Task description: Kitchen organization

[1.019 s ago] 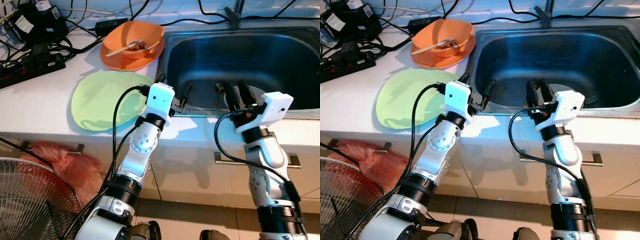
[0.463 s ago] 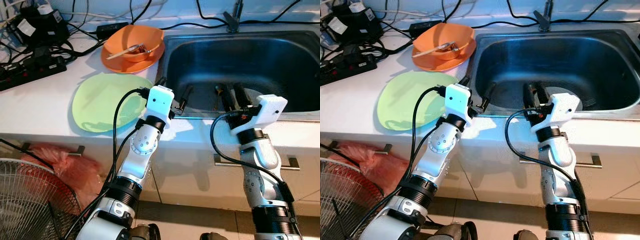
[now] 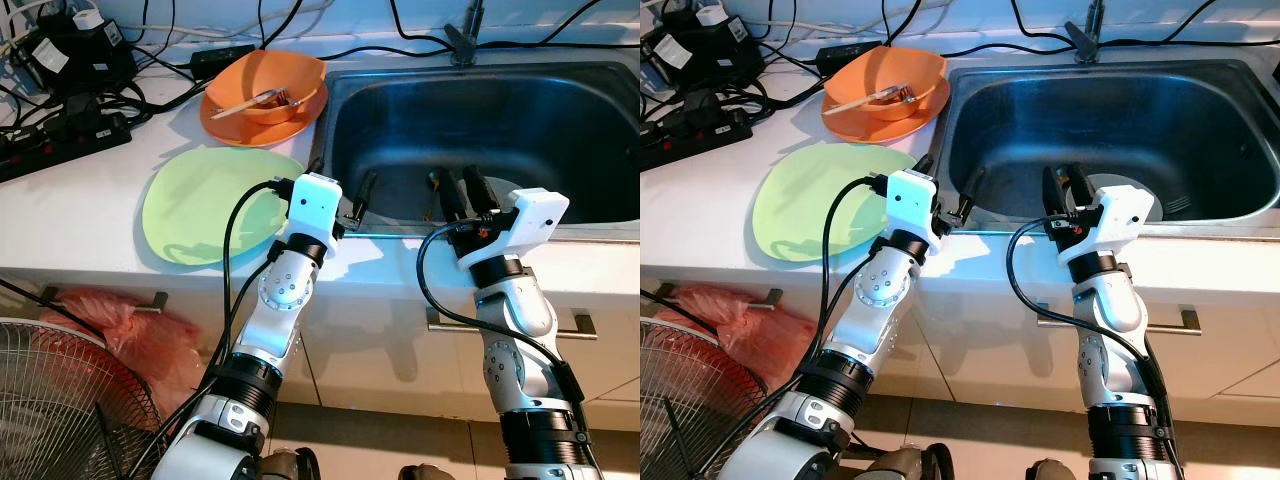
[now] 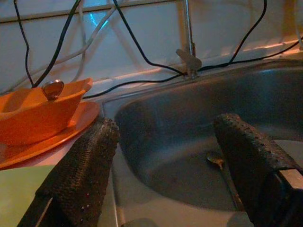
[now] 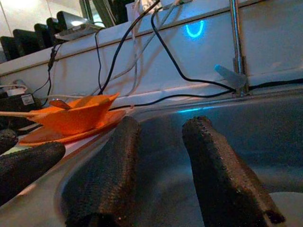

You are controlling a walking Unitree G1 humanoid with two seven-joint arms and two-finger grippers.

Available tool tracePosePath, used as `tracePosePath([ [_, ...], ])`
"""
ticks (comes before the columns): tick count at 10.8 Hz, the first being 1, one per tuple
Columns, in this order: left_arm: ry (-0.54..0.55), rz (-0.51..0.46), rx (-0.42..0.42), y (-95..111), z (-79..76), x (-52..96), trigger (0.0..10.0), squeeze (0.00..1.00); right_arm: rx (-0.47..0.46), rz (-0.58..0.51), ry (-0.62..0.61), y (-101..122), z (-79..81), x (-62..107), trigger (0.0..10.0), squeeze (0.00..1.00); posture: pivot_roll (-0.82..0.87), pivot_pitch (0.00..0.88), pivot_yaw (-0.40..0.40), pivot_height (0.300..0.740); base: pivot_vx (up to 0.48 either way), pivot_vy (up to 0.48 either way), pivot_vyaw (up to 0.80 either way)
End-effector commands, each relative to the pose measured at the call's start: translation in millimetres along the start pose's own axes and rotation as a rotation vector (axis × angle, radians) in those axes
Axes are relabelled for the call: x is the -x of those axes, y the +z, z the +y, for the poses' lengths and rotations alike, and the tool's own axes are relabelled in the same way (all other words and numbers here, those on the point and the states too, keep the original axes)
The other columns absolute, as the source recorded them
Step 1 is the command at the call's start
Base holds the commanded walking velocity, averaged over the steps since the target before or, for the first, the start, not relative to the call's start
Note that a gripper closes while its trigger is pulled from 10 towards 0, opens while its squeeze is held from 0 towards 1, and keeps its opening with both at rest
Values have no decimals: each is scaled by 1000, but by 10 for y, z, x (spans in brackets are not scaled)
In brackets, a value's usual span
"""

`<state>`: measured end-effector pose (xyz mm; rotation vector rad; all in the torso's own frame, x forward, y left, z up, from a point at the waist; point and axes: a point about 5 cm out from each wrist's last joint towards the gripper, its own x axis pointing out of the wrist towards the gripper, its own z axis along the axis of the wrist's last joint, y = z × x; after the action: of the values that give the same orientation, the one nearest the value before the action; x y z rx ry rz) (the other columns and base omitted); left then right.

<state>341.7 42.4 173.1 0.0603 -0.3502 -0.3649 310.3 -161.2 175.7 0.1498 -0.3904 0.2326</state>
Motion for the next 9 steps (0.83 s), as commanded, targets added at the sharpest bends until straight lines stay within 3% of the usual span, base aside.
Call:
tracePosePath([
  [1,21,-2,7,0,32,-3,10000,0,-2,21,4,-47,32,-19,10000,0,-29,129,102,740,0,0,0],
  [9,25,1,9,0,31,-14,10000,0,-4,19,1,-50,27,-40,10000,0,-25,134,101,740,0,0,0],
])
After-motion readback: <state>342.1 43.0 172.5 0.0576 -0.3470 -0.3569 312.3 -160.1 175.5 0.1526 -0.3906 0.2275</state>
